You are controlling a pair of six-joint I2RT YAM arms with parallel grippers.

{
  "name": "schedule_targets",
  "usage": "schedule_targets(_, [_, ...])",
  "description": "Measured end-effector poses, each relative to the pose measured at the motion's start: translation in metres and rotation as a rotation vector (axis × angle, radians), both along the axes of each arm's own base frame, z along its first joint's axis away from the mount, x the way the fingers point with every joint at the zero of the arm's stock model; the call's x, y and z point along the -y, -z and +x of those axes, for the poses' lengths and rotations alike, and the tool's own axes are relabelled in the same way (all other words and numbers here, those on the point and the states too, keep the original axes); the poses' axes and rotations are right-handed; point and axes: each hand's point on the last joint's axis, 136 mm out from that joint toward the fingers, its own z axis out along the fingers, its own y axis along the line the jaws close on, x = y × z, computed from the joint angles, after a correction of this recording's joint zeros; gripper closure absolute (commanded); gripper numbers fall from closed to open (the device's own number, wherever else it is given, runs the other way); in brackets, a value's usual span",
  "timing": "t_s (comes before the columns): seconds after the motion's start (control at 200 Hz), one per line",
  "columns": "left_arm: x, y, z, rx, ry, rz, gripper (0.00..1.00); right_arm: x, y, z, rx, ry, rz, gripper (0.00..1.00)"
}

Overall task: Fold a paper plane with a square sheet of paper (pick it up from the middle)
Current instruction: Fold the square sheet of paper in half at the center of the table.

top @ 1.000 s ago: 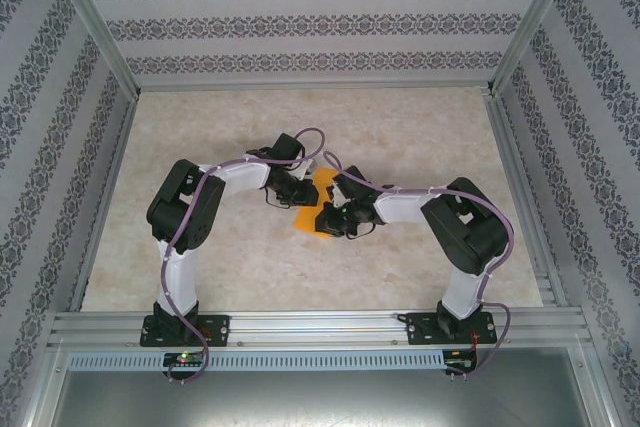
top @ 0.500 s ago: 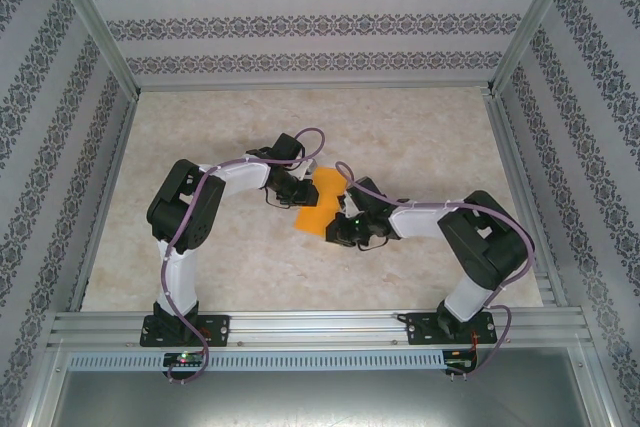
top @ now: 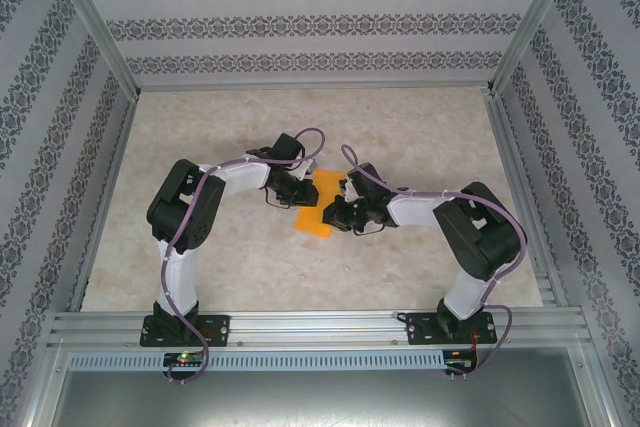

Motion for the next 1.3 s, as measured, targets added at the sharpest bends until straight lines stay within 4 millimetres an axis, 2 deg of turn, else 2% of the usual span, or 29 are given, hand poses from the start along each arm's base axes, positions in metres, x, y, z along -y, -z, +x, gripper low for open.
schedule_targets(0.155, [0.000, 0.000, 0.000, 0.000, 0.000, 0.000, 0.77, 0.010, 0.012, -0.007, -0.029, -0.020, -0.055, 0.91])
schedule_targets(0.45, [0.000, 0.000, 0.000, 0.005, 0.008, 0.001, 0.77, 0.039, 0.008, -0.017, -0.054, -0.011, -0.126, 0.90])
schedule_targets(0.55, [0.000, 0.000, 0.000, 0.005, 0.010, 0.002, 0.77, 0.046, 0.005, -0.012, -0.053, 0.015, -0.125, 0.90])
schedule_targets(0.684, [0.000, 0.000, 0.000, 0.004, 0.010, 0.001, 0.77, 0.044, -0.005, 0.006, -0.020, 0.047, -0.099, 0.89])
schedule_targets(0.829, [0.000, 0.000, 0.000, 0.004, 0.011, -0.001, 0.76, 0.024, -0.021, 0.047, 0.056, 0.067, -0.048, 0.88])
schedule_targets(0.984, [0.000, 0.000, 0.000, 0.004, 0.013, -0.001, 0.76, 0.015, -0.014, 0.081, 0.069, 0.085, -0.041, 0.88])
schedule_targets(1.164, [0.000, 0.000, -0.001, 0.009, 0.014, -0.004, 0.77, 0.027, 0.010, 0.092, 0.028, 0.116, -0.069, 0.87])
schedule_targets(1.299, [0.000, 0.000, -0.001, 0.011, 0.014, -0.005, 0.76, 0.033, 0.010, 0.096, 0.042, 0.113, -0.076, 0.87])
